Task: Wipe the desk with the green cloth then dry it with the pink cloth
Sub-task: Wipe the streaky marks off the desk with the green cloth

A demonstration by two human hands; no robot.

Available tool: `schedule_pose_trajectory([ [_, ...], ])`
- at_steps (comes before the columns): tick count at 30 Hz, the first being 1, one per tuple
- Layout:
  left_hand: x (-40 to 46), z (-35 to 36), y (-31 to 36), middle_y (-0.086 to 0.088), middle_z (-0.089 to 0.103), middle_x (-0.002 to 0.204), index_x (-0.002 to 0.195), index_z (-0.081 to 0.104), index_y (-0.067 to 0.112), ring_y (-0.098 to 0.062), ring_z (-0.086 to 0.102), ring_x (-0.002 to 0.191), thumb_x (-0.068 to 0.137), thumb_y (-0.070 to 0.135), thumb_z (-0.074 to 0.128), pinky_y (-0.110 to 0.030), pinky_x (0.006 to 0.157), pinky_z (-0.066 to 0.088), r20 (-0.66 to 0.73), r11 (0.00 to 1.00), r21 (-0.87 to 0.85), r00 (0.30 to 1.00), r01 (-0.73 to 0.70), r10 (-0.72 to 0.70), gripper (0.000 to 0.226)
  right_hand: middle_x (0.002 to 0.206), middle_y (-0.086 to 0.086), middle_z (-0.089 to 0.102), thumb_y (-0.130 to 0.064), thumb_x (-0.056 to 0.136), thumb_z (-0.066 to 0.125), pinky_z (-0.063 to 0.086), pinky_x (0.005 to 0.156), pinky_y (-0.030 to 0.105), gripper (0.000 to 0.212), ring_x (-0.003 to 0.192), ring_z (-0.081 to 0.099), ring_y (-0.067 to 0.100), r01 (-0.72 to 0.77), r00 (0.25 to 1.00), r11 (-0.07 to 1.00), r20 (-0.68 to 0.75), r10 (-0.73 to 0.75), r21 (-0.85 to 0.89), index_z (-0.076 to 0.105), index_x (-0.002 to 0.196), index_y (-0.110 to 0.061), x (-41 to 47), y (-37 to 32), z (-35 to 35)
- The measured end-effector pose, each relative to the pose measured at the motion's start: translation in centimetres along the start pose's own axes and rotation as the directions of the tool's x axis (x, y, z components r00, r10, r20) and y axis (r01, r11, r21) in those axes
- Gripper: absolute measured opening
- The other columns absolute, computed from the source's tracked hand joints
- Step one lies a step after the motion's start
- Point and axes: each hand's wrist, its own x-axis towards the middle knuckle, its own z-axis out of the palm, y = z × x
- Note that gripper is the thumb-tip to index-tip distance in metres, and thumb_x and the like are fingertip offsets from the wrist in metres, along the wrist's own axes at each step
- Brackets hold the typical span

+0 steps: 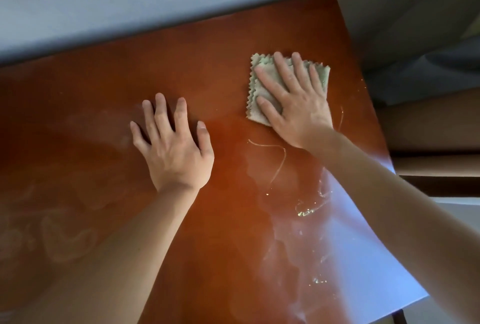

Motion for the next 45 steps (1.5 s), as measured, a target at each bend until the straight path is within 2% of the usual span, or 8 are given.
schedule_pose_trajectory([
  [8,0.0,0.0,0.1,-0.020,0.030,0.163,0.151,0.039,0.015,-0.040,0.019,0.154,0.104,0.044,0.031,-0.064,0.121,0.013,0.004,1.000,-0.019,1.000,0.002,-0.002,0.056,0.173,0.002,0.003,-0.062,0.103,0.014,-0.004,0.127,0.053,0.063,0.158,-0.005,0.032,-0.345,0.937,0.936,-0.035,0.348,0.072,0.009,0.162,-0.042,-0.1,4.5,-1.2],
  [15,0.0,0.1,0.0,-0.020,0.030,0.163,0.151,0.039,0.015,-0.039,0.018,0.154,0.104,0.043,0.032,-0.065,0.121,0.012,0.001,1.000,-0.018,1.000,0.004,-0.004,0.055,0.172,-0.001,0.007,-0.062,0.105,0.011,-0.005,0.127,0.050,0.060,0.158,-0.006,0.028,0.102,0.995,0.995,0.019,-0.102,0.016,0.012,0.161,-0.044,-3.5,-3.1,0.8],
  [21,0.0,0.3,-0.1,-0.019,0.030,0.162,0.151,0.038,0.015,-0.039,0.019,0.154,0.104,0.044,0.032,-0.065,0.121,0.013,-0.010,1.000,-0.012,1.000,-0.003,0.003,0.055,0.173,-0.001,0.001,-0.066,0.100,0.007,-0.004,0.127,0.050,0.066,0.158,-0.005,0.028,-0.231,0.973,0.973,0.011,0.231,0.023,0.008,0.162,-0.044,-1.1,6.7,-1.6],
  [24,-0.1,0.3,0.0,-0.019,0.030,0.163,0.151,0.039,0.015,-0.039,0.018,0.154,0.104,0.043,0.032,-0.064,0.121,0.012,-0.008,1.000,-0.014,1.000,0.004,-0.004,0.055,0.173,0.001,0.005,-0.061,0.103,0.014,-0.002,0.127,0.053,0.063,0.158,-0.003,0.030,-0.313,0.949,0.947,-0.019,0.315,0.064,0.012,0.162,-0.043,-1.9,4.6,-1.2],
  [28,0.0,0.1,0.0,-0.020,0.031,0.162,0.150,0.040,0.015,-0.040,0.020,0.153,0.103,0.042,0.033,-0.065,0.120,0.013,-0.006,1.000,-0.016,1.000,0.003,-0.003,0.055,0.171,0.004,0.018,-0.057,0.104,0.026,-0.003,0.126,0.052,0.059,0.158,0.007,0.035,-0.192,0.976,0.979,-0.094,0.199,0.073,0.030,0.160,-0.039,-5.3,-5.3,1.3],
  [33,0.0,0.0,-0.1,-0.019,0.030,0.163,0.150,0.040,0.016,-0.039,0.019,0.154,0.103,0.041,0.035,-0.065,0.120,0.013,0.003,1.000,-0.017,1.000,-0.005,0.005,0.054,0.171,0.002,0.016,-0.058,0.106,0.021,-0.001,0.127,0.053,0.058,0.158,0.004,0.032,0.022,0.999,0.997,-0.041,-0.020,0.069,0.022,0.161,-0.041,-6.7,-8.4,2.2],
  [40,0.1,0.0,0.0,-0.020,0.028,0.163,0.151,0.039,0.015,-0.040,0.018,0.154,0.104,0.042,0.033,-0.065,0.121,0.012,0.017,1.000,-0.010,1.000,-0.001,0.001,0.055,0.173,0.000,0.006,-0.063,0.102,0.012,-0.005,0.126,0.051,0.062,0.159,-0.002,0.029,-0.338,0.940,0.939,-0.033,0.340,0.059,0.012,0.162,-0.044,-2.9,4.6,-0.6],
  [45,0.1,0.1,-0.1,-0.020,0.028,0.164,0.151,0.039,0.016,-0.040,0.018,0.154,0.103,0.042,0.032,-0.065,0.121,0.011,0.018,1.000,-0.011,1.000,0.000,0.001,0.055,0.172,0.004,0.014,-0.058,0.103,0.020,-0.002,0.126,0.055,0.061,0.158,0.004,0.035,-0.298,0.948,0.950,-0.085,0.306,0.097,0.024,0.161,-0.039,-4.9,-1.6,0.6],
])
